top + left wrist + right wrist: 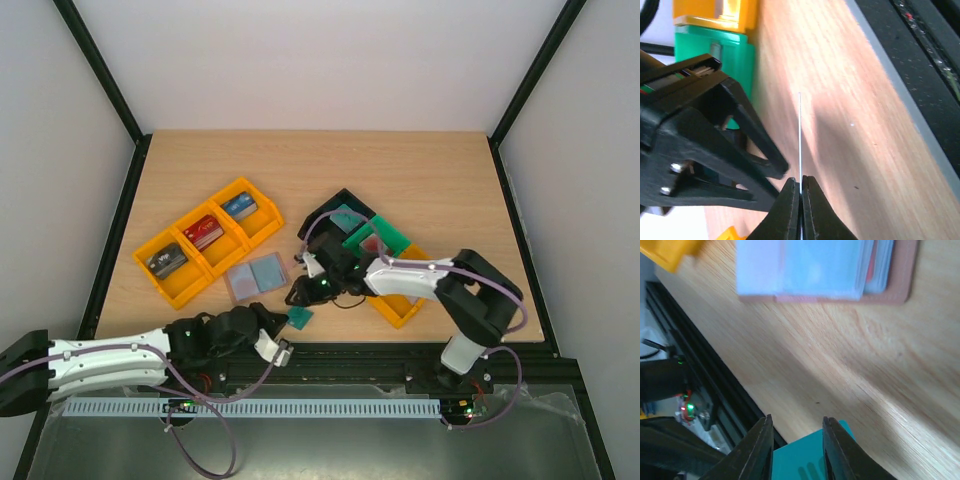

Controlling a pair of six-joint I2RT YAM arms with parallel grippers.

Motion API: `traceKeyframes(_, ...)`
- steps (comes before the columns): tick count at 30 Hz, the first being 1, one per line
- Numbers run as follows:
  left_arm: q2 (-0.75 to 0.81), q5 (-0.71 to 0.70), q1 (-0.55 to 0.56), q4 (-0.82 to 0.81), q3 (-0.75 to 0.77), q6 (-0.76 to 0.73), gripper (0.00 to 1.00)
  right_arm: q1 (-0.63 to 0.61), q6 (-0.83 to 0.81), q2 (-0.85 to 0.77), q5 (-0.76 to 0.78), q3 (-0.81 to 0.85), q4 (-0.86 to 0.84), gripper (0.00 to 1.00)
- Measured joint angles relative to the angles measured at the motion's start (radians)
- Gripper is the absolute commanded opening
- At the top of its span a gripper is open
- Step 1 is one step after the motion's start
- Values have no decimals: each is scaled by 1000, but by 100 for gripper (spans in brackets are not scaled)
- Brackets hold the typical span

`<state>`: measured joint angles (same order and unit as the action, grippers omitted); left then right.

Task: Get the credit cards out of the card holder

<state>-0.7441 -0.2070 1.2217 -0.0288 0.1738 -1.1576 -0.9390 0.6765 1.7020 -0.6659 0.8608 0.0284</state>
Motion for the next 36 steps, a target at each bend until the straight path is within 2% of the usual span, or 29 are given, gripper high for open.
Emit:
traceKeyframes(5,55,-12,0,74,54,48,2,75,-52,-146,8,43,89,34)
traceKeyframes(11,108,-110,0,78,104,40,2,223,-112,-357,51,145,193,47)
traceKeyframes(16,184,-195,-26,-60,106,-116,2,257,-127,-479,91,216,235,58)
traceKeyframes(21,214,-240,-51,-297,69,-361,2,256,-47,-494,86,232,200,62)
traceKeyframes(24,216,-259,-66,-350,58,-450,2,256,17,-491,56,213,137,65)
traceKeyframes(27,224,-271,-72,-373,59,-474,2,256,25,-479,15,210,106,65)
traceKeyframes(30,224,-281,-82,-318,111,-382,2,256,-28,-465,-3,240,148,67)
traceKeyframes(33,198,-224,-130,-104,326,-108,2,255,-137,-474,1,301,218,75)
traceKeyframes(36,188,-68,-205,46,544,210,2,254,-279,-525,14,355,256,76)
